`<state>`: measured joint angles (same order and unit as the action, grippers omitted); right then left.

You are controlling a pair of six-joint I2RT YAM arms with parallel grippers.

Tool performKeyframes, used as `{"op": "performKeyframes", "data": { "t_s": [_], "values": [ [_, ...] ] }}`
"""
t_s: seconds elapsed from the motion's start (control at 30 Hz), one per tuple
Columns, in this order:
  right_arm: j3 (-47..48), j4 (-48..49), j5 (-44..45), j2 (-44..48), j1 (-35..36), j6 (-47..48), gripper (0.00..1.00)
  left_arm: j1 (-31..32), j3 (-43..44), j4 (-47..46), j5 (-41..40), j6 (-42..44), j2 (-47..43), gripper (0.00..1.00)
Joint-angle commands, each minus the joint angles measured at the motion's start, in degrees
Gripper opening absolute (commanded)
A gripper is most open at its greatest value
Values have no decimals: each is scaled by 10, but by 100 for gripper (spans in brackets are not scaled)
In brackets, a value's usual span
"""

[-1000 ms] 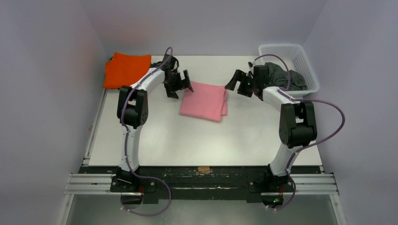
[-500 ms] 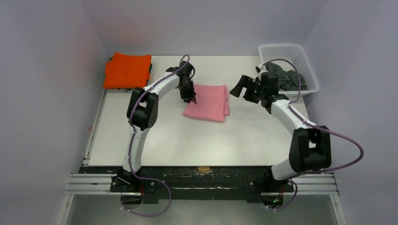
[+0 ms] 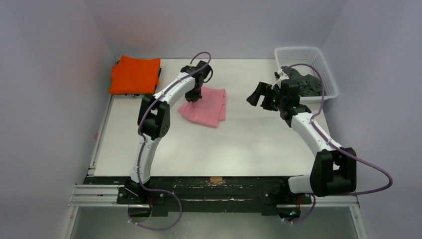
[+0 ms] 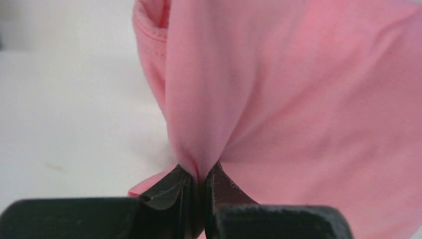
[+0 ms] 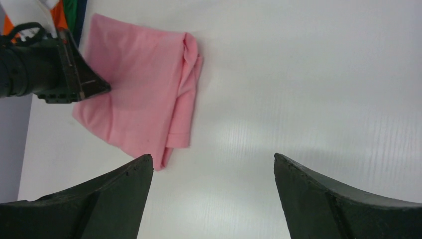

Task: Fold and stack the t-shirts
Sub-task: Put the neatly folded tshirt into the corner of the board with the left arm

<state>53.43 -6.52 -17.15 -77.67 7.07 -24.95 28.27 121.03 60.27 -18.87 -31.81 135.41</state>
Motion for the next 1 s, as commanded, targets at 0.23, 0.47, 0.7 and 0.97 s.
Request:
{"op": "performKeyframes", "data": {
  "t_s": [0.23,0.47,0.7,0.97],
  "values": [
    [1,2,24,10,0,28,90,-54,-20,-99,-286,268,-111,0],
    [4,1,30,7,-1,30,90,-108,-20,-157,-213,344,-161,0],
    [13,-11,38,-2,-1,34,90,-152,53,-134,-116,374,-175,0],
    [20,-18,48,-12,-1,40,90,-188,154,-66,-37,359,-163,0]
  ]
}}
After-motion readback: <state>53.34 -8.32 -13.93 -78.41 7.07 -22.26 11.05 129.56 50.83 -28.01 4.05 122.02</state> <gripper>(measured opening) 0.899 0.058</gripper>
